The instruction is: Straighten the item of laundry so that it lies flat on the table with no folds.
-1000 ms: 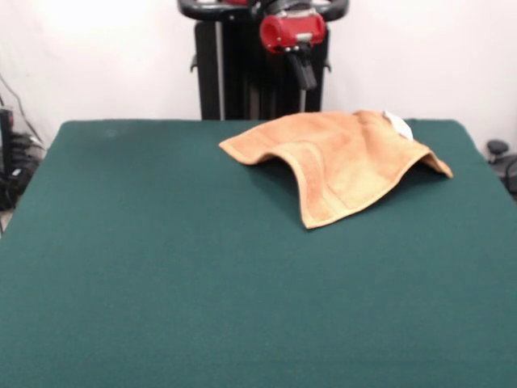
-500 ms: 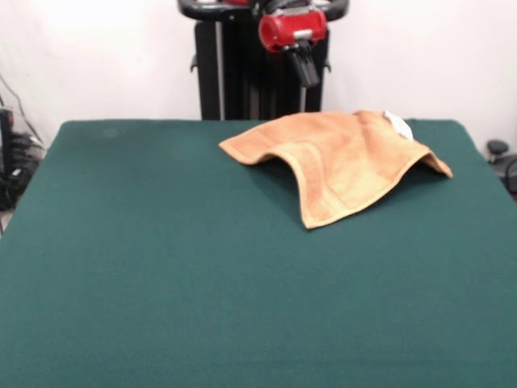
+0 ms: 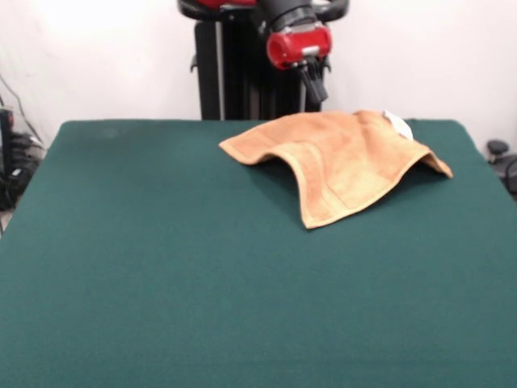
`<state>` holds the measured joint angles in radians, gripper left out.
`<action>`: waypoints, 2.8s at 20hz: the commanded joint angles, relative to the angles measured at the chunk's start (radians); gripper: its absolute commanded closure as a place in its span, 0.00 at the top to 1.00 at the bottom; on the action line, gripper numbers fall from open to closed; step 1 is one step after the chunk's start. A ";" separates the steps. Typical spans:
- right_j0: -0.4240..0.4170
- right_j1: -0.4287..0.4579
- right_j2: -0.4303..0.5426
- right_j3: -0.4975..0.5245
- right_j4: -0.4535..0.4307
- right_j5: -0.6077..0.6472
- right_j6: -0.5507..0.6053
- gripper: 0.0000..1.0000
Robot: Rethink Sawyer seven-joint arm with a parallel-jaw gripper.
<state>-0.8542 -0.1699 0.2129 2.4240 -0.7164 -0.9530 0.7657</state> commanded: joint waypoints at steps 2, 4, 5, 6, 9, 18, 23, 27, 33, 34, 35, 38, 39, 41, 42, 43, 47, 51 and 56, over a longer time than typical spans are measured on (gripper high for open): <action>0.030 0.022 0.094 -0.250 -0.046 0.138 0.284 0.00; 0.027 0.009 0.095 -0.250 -0.059 0.131 0.279 0.00; 0.027 0.002 0.097 -0.249 -0.067 0.126 0.277 0.00; 0.020 -0.006 0.107 -0.251 -0.101 0.118 0.274 0.00; -0.002 -0.012 0.142 -0.248 -0.193 0.083 0.283 0.00; -0.038 -0.026 0.168 -0.232 -0.343 0.062 0.294 0.00; -0.037 -0.007 0.170 -0.268 -0.349 0.088 0.306 0.00; 0.067 -0.033 0.090 -0.281 -0.209 0.186 0.244 0.00; 0.213 -0.121 0.040 -0.259 -0.001 0.308 0.234 0.00; 0.243 -0.132 0.031 -0.261 0.039 0.337 0.232 0.00; 0.258 -0.139 0.028 -0.261 0.057 0.354 0.233 0.00; 0.286 -0.180 0.035 -0.251 0.125 0.453 0.241 0.00; 0.284 -0.189 0.041 -0.246 0.134 0.467 0.246 0.00; 0.265 -0.206 0.075 -0.235 0.150 0.519 0.260 0.00; 0.243 -0.218 0.104 -0.227 0.153 0.548 0.270 0.00; 0.233 -0.232 0.118 -0.218 0.158 0.570 0.272 0.00; 0.151 -0.298 0.205 -0.176 0.160 0.627 0.291 0.00; 0.087 -0.325 0.268 -0.169 0.165 0.662 0.297 0.00; 0.042 -0.346 0.324 -0.173 0.197 0.658 0.308 0.00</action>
<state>-0.8193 -0.4860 0.3758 2.3319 -0.6102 -0.4001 0.7657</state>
